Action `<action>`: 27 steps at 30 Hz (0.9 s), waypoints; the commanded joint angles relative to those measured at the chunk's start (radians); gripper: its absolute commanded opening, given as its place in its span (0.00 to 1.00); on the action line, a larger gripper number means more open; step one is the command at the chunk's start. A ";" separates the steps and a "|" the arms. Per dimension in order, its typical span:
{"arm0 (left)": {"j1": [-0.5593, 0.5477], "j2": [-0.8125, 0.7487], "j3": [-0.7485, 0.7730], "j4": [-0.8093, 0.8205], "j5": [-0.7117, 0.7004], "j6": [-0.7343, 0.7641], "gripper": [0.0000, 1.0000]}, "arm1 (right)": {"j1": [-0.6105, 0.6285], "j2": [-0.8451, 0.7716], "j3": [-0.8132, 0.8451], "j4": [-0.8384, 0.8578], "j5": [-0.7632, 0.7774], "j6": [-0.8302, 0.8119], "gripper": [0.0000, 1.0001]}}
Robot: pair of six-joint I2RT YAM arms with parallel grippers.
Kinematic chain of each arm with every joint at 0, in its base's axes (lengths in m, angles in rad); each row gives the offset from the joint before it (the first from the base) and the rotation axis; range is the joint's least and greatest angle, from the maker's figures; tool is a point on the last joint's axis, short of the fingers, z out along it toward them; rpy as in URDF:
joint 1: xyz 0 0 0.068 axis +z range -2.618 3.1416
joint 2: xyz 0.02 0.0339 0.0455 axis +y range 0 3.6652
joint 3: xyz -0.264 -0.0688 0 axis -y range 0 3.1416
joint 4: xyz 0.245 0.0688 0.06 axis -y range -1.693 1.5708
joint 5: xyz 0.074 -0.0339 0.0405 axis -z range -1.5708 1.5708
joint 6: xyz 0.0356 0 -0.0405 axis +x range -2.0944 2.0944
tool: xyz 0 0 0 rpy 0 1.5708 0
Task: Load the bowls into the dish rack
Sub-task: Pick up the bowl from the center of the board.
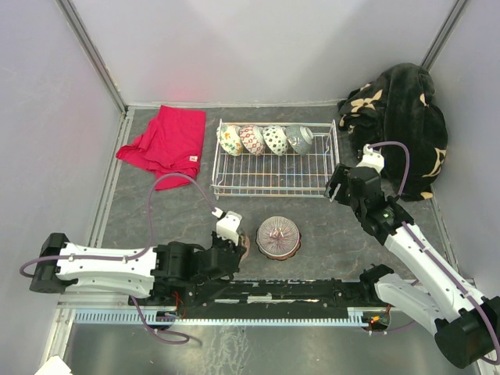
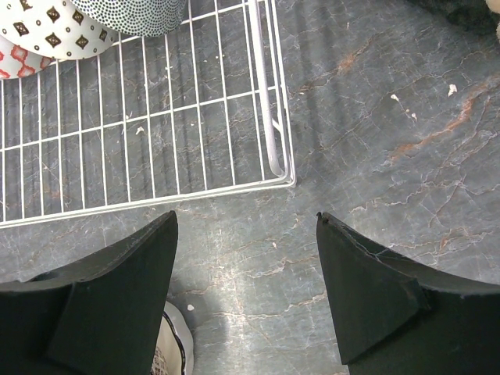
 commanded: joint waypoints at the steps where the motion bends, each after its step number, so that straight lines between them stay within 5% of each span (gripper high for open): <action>1: -0.006 -0.062 0.062 0.052 -0.055 0.026 0.03 | -0.005 -0.015 0.009 0.019 0.009 -0.007 0.79; 27: -0.006 0.006 0.327 0.198 -0.064 0.258 0.03 | -0.004 -0.013 0.008 0.018 0.018 -0.009 0.80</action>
